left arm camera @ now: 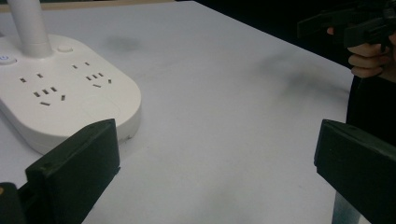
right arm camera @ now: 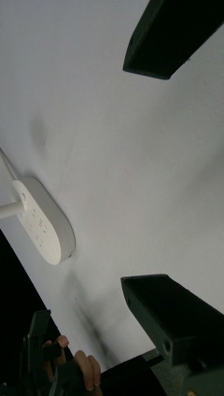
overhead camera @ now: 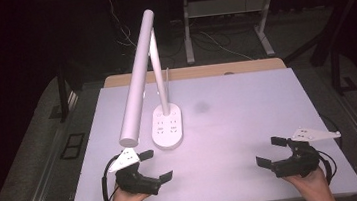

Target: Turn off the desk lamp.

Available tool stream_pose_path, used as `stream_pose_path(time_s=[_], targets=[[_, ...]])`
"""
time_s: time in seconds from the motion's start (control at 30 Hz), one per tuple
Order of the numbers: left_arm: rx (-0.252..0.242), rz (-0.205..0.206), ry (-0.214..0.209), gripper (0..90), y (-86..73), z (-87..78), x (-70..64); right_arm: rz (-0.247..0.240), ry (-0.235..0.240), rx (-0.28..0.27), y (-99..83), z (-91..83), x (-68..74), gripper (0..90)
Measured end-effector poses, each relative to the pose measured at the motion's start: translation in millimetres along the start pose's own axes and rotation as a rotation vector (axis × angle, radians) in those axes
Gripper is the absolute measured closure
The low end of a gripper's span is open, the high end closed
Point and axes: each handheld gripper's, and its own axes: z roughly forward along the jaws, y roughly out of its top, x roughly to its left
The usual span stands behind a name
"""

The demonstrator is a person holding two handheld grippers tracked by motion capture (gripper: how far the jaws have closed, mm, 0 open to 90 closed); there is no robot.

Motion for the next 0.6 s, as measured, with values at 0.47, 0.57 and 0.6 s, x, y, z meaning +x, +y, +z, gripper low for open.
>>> stream_pose_path(time_s=[0.47, 0.57, 0.6], targets=[[0.001, -0.004, -0.01, 0.0, -0.4, -0.4, 0.2, 0.008, -0.01, 0.013, -1.0, -2.5, 0.3, 0.2], [-0.003, -0.005, -0.011, 0.0, -0.3, -1.1, 0.3, 0.009, -0.012, 0.018, -0.6, -3.0, 1.3, 0.2], [-0.006, -0.008, -0.01, 0.0, -0.6, -1.5, 0.3, 0.011, -0.011, 0.018, -0.5, -3.4, 1.9, 0.2]])
